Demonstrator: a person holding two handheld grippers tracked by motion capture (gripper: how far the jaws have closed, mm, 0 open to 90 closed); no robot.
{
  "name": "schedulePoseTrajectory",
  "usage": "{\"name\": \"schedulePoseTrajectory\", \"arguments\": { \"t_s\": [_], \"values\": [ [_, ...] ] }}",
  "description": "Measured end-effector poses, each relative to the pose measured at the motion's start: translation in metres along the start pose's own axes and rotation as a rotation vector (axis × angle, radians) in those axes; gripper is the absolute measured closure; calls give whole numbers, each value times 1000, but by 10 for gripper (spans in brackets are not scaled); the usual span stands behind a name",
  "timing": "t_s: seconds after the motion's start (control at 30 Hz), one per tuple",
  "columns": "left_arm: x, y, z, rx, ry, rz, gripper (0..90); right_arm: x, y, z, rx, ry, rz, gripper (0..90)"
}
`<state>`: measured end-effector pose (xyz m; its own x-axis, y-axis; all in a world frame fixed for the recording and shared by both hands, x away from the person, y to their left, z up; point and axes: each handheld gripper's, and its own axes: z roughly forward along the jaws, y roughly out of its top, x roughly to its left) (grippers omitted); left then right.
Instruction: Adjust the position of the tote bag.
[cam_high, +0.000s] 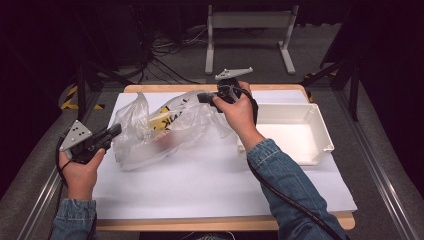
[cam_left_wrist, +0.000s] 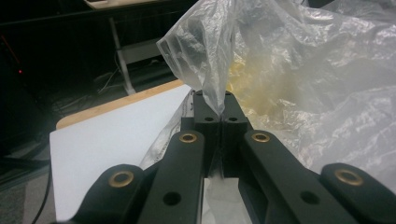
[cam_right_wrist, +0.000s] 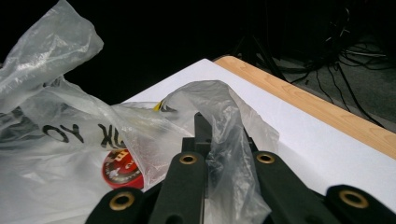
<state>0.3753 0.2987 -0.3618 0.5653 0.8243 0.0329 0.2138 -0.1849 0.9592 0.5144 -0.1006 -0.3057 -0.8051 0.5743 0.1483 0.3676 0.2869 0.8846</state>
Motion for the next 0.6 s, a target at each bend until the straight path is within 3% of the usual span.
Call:
{"name": "schedulePoseTrajectory", "arguments": {
  "t_s": [0.1,0.13,0.2,0.3,0.37,0.53,0.6],
  "values": [
    [2,-3,2,7,2,-10,887,-4,-3,5,-2,-7,2,816],
    [3,-4,3,11,6,-14,888,-4,-5,6,-15,-16,-7,719],
    [3,-4,3,9,2,-23,889,-3,-6,5,-32,-32,-24,606],
    [3,-3,3,9,0,-23,889,0,-6,-2,-64,-20,-51,428],
    [4,-3,4,8,0,-26,889,3,-6,-9,-85,-19,-85,353],
    [4,-3,8,9,-6,-39,890,22,-4,-40,-159,12,-163,279],
    [4,-3,10,11,-8,-39,890,35,-3,-56,-183,15,-220,279]
  ]
}}
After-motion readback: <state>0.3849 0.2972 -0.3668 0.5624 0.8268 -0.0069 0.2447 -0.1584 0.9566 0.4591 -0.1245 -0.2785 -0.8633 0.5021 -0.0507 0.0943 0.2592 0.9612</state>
